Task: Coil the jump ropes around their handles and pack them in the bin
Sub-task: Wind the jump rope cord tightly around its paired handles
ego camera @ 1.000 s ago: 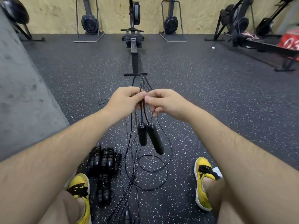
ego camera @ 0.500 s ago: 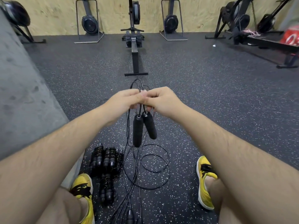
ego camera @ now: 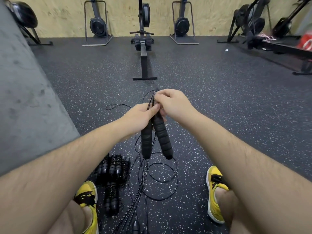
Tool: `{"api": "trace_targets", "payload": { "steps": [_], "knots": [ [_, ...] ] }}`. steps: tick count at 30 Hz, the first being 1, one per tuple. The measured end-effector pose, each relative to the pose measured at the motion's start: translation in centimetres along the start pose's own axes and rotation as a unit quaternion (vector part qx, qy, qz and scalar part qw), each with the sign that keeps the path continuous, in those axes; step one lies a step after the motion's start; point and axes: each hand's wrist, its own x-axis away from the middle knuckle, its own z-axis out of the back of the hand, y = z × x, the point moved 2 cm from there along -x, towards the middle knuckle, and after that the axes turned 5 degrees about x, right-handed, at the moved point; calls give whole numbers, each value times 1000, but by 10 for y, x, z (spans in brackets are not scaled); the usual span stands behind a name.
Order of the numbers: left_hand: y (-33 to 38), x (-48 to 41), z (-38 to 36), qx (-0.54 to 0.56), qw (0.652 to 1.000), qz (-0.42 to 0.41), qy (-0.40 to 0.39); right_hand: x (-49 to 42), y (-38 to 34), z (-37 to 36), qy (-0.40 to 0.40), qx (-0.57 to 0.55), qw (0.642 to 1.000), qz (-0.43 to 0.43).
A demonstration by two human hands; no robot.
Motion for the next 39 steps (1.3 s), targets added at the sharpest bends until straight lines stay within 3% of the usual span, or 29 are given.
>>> {"api": "trace_targets", "payload": {
  "steps": [4,7,9,12,16,18,20,22,23,26,29,31,35,39],
  "knots": [
    [7,-8,10,23,997,10,75,15,5,-3,-29,192,981,10],
    [17,-11,12,130,985,34,110,38,10,-17,-57,357,931,43],
    [21,-13,11,153,981,36,113,45,16,-28,-15,441,896,43],
    [24,-11,8,187,974,42,120,43,19,-33,64,469,880,43],
    [25,-7,6,202,969,72,120,35,15,-22,58,436,896,51],
    [32,-1,12,128,982,105,95,32,12,-11,49,443,893,55],
    [45,12,25,-117,983,115,83,28,9,1,46,462,883,69],
    [55,24,43,-416,898,49,133,25,7,11,42,477,873,89],
    [58,28,49,-481,864,-7,147,24,7,14,37,483,869,97],
    [58,35,52,-478,867,-131,56,23,4,16,16,504,856,117],
    [46,26,39,-586,785,-202,-5,26,-4,8,-2,524,836,163],
    [40,20,26,-619,755,-215,-7,29,-8,-1,-26,522,831,193],
    [46,13,21,-575,795,-193,6,27,-8,-5,-8,521,829,201],
    [50,9,32,-582,790,-187,42,22,-8,6,71,498,849,163]
  ]
}}
